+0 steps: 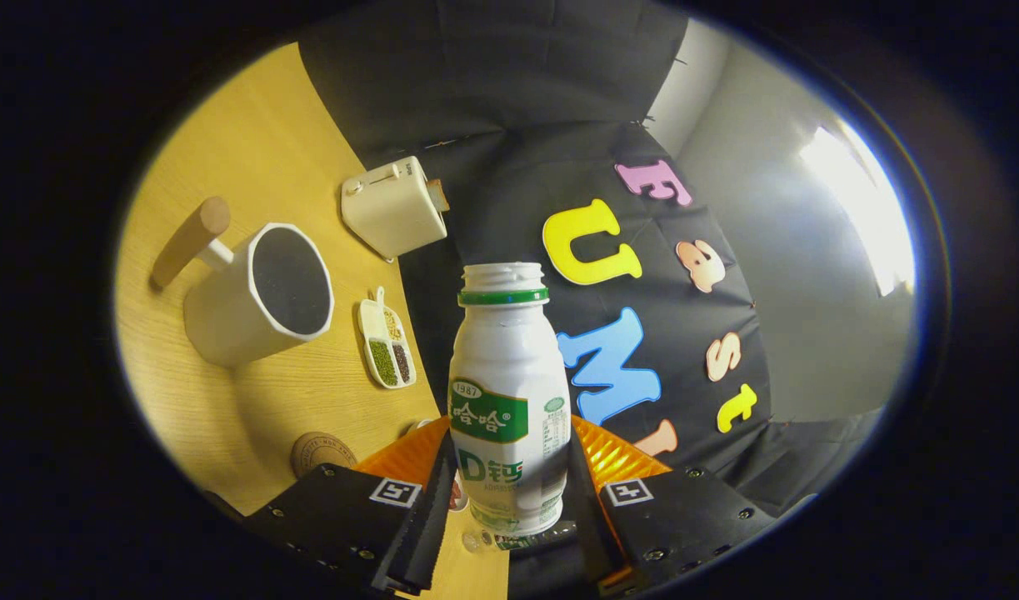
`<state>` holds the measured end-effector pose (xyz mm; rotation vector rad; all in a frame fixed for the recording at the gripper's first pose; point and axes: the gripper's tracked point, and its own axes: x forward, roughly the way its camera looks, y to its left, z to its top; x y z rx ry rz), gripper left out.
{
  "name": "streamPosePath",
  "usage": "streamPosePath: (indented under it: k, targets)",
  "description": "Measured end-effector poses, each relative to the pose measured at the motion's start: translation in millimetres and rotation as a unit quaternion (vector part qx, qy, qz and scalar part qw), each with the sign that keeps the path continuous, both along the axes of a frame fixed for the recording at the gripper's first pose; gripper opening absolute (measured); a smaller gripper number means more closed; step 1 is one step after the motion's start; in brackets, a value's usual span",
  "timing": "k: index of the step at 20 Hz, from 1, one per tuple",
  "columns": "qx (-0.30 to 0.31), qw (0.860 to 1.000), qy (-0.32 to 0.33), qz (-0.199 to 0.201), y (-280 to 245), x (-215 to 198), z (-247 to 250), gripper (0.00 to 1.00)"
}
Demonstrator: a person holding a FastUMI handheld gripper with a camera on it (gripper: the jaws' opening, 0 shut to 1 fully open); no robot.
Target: Take the bottle from table, then pour the juice into the cup, finally place the bottle on the coaster
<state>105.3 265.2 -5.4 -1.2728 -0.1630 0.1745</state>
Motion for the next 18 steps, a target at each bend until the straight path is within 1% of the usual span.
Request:
streamPosePath:
  k: [9,18]
  targets:
    - [-0.079,0.996,-0.029,0.010,14,6,5,0.65]
    - [-0.117,0.992,-0.048,0.012,19,16,7,0.65]
